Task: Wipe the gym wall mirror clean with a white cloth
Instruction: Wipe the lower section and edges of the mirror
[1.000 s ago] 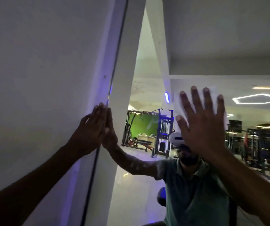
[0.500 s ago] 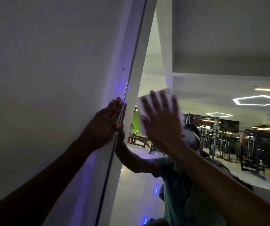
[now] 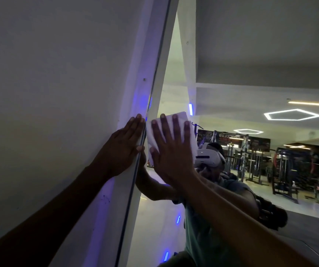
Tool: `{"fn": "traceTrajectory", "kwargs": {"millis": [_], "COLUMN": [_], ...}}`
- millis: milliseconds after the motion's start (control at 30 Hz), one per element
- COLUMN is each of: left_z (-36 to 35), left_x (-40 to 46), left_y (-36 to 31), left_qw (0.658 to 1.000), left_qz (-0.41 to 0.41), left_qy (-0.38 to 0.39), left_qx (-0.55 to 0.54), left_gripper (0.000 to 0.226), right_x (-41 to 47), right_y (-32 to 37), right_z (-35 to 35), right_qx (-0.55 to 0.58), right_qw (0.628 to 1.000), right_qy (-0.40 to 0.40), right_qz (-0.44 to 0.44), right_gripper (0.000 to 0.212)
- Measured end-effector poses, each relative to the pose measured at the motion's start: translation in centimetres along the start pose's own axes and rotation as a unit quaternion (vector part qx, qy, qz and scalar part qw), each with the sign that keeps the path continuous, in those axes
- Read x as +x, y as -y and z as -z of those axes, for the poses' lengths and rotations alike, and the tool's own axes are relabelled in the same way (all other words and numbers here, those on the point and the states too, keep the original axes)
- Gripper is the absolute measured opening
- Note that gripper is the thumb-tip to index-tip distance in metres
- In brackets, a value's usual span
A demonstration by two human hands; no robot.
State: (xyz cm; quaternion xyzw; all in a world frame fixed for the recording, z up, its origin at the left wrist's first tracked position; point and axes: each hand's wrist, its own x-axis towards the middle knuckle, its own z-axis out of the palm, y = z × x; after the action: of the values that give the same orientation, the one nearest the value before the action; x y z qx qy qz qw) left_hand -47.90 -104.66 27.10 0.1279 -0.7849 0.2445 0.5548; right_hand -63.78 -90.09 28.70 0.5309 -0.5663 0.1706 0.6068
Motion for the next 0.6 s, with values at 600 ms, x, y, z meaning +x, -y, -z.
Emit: {"fn": "traceTrajectory", "kwargs": {"millis": [600], "left_z": [-0.2], "left_x": [-0.8], "left_y": [0.1], "left_qw": [1.000], "left_qz": [0.012], "left_qy": [0.012], "left_qx": [-0.009], "left_gripper": [0.073], "right_x": [-5.8], "right_y": [-2.4], "right_z": [0.5], "right_qx": [-0.016], "right_qw": [1.000], "right_qy": [0.021], "right_qz": [0.010], "right_gripper": [0.075]}}
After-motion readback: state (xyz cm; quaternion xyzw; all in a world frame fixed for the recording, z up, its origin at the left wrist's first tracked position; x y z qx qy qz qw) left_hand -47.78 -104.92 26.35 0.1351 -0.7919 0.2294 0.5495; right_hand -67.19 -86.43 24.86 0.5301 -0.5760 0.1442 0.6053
